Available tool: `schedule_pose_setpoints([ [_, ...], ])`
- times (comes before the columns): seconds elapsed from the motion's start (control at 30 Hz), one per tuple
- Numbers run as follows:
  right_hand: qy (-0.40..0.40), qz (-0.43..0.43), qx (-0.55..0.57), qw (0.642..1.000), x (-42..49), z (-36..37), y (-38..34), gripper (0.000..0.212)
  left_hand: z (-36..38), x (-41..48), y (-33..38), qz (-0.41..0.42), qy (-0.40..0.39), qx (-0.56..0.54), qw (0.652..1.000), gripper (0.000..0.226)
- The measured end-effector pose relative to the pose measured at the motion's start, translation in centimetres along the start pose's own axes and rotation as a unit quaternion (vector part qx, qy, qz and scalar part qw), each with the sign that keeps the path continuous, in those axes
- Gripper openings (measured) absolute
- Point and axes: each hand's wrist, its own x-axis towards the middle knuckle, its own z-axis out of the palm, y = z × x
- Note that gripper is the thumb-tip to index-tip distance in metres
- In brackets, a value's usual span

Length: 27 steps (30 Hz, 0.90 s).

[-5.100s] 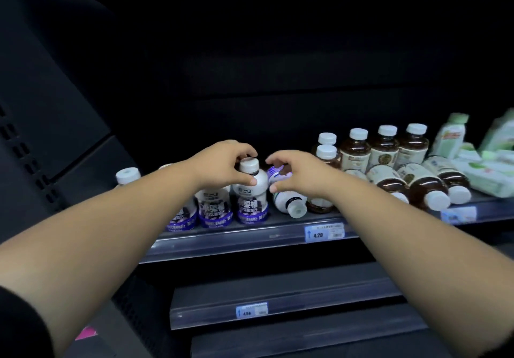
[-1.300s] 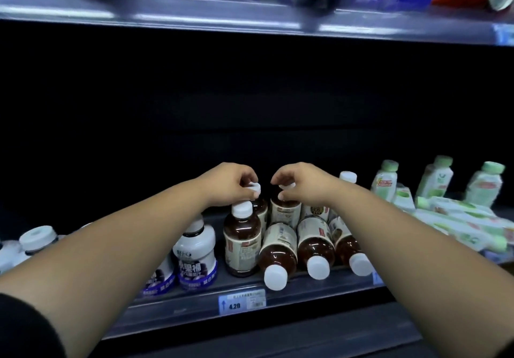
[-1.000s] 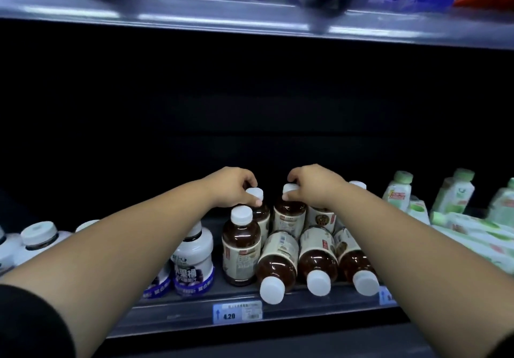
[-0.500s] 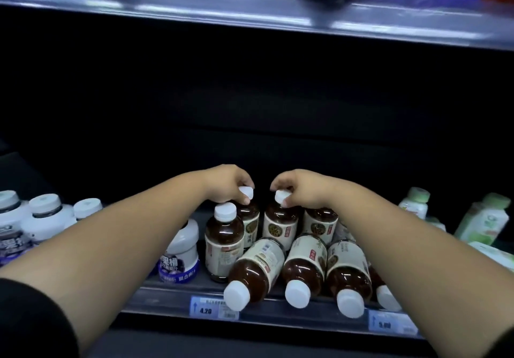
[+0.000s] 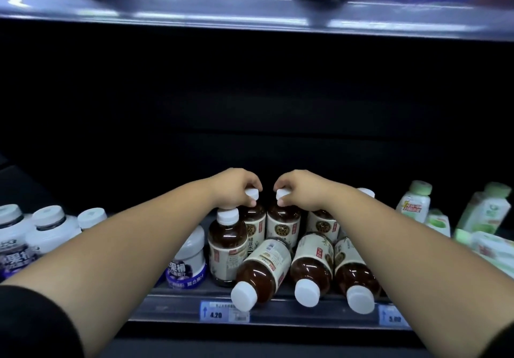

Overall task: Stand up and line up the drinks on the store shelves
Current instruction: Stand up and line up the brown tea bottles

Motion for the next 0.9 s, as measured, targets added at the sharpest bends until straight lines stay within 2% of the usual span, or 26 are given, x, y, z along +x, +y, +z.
schedule_pose_setpoints([
  [0.3,-0.02,-0.009,0.017,1.0,0.5,0.0,0.1,0.041,0.3,0.6,-0.8,0.007,0.033,-0.02,0.999,0.044],
  [0.47,-0.026,-0.006,0.018,0.999,0.6,-0.1,0.3,0.041,-0.2,0.7,-0.5,0.008,0.014,-0.012,1.0,0.046],
  [0.67,-0.022,0.004,0.014,1.0,-0.2,-1.7,1.1,0.056,-0.3,1.3,1.7,0.024,-0.008,-0.01,1.0,0.056],
  [0.8,0.01,0.05,-0.063,0.997,-1.6,-3.4,3.5,0.057,0.3,2.3,4.1,0.034,-0.014,-0.037,0.999,0.049],
  [0.9,0.006,0.1,-0.115,0.988,-2.8,-3.6,5.4,0.057,1.0,3.0,5.6,0.034,-0.034,-0.036,0.998,0.048],
])
